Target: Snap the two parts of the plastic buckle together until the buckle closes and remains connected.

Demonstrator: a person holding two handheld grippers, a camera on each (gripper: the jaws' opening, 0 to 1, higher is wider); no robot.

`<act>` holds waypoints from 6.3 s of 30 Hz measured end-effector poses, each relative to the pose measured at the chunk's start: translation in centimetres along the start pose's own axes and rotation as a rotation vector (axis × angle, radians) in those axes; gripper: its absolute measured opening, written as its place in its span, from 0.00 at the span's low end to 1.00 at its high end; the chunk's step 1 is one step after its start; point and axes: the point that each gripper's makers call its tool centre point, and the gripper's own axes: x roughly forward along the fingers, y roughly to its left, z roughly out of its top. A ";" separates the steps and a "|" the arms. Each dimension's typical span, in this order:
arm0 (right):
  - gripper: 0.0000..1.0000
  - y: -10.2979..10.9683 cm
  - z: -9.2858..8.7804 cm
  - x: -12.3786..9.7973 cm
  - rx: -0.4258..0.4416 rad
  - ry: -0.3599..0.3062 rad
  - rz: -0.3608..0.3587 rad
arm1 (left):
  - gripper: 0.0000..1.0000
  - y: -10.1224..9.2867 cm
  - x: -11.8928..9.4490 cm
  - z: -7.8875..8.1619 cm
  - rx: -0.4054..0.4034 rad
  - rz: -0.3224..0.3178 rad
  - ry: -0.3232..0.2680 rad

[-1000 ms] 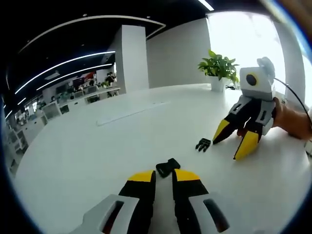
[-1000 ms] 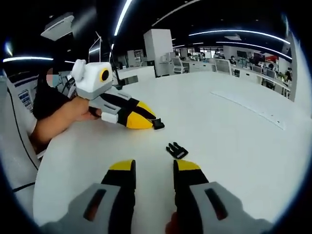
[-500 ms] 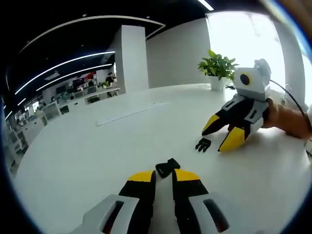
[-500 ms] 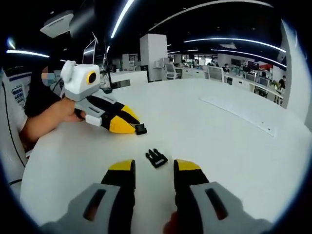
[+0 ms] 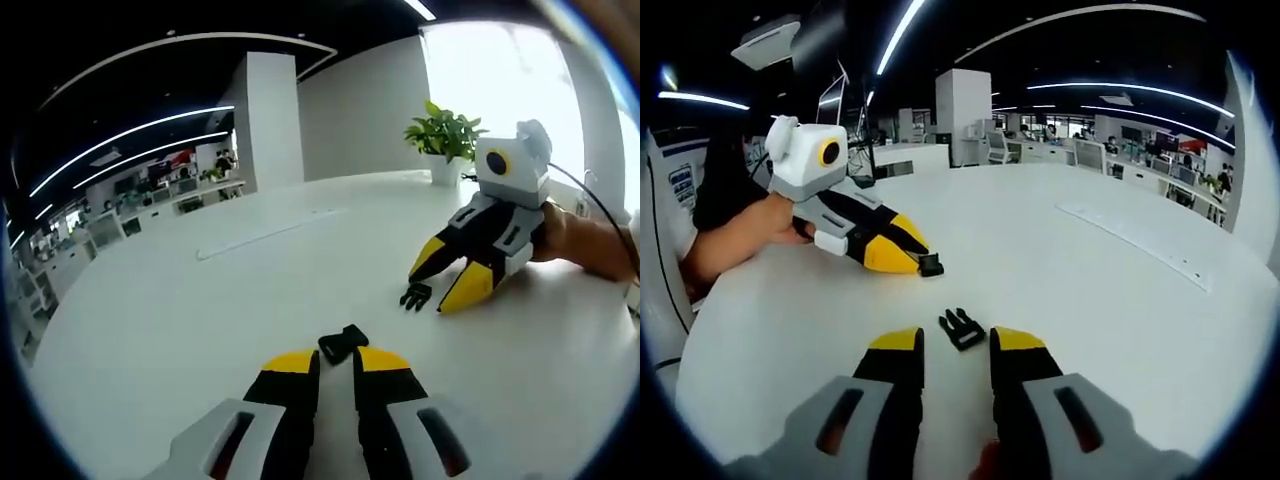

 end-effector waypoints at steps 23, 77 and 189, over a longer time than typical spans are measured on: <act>0.21 0.3 0.0 -0.1 0.029 0.001 0.045 | 0.13 0.0 -0.2 -0.1 -0.001 0.002 0.001; 0.13 0.1 0.2 0.4 -0.043 -0.025 0.021 | 0.13 0.0 -0.1 0.0 -0.003 -0.002 0.002; 0.13 -0.1 -0.2 -0.1 -0.044 -0.018 0.034 | 0.14 -1.1 0.3 0.3 0.012 -0.104 -0.028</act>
